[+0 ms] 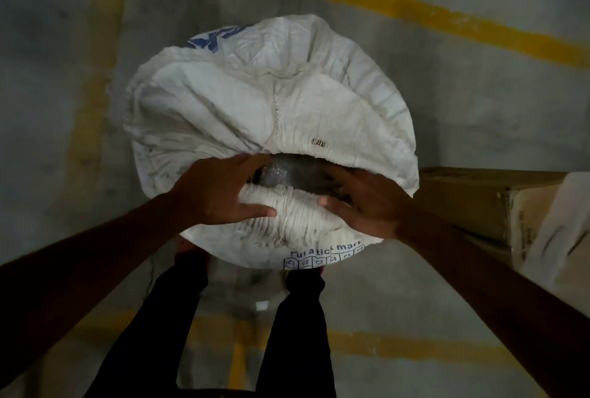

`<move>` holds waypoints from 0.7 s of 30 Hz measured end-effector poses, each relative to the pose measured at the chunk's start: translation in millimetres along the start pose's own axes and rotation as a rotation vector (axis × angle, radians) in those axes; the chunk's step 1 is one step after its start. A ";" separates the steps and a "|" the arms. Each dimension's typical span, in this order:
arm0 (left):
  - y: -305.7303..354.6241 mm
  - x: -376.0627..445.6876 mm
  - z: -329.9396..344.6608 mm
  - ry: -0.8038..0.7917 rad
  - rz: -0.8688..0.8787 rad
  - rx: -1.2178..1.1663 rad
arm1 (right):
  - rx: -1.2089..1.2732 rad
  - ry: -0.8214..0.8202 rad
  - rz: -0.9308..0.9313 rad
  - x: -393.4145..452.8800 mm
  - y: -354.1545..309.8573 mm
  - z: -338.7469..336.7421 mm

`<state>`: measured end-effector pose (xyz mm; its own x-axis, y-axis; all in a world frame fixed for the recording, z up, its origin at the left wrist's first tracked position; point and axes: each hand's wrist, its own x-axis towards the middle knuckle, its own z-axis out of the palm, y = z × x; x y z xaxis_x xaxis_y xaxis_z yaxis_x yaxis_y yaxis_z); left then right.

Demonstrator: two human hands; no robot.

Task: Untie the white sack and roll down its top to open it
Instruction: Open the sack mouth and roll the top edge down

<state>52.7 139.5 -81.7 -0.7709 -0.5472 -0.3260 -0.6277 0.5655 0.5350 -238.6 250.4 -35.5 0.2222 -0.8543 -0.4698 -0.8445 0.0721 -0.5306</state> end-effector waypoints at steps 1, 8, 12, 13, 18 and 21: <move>4.7 2.1 -2.0 0.008 -0.057 -0.043 | 0.100 0.008 0.088 2.8 -2.1 -1.3; 8.8 7.3 -8.7 0.140 -0.207 -0.159 | 0.636 0.358 0.327 18.6 -1.4 -15.8; 15.0 8.8 -9.7 0.217 -0.151 -0.015 | 0.445 0.417 0.327 15.4 -8.4 -14.5; 17.5 10.8 -10.5 0.233 -0.141 -0.023 | 0.360 0.425 0.308 15.0 -10.2 -13.3; 26.5 32.4 -23.2 0.300 -0.197 -0.155 | 0.399 0.577 0.278 23.3 -19.5 -15.5; 28.2 48.7 -29.8 0.298 -0.191 -0.421 | 0.590 0.682 0.251 38.0 -17.6 -7.5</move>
<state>0.7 110.5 -59.2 -0.5451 -0.8014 -0.2462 -0.6086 0.1763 0.7737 -219.0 212.8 -38.8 -0.4252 -0.8821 -0.2028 -0.4035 0.3853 -0.8299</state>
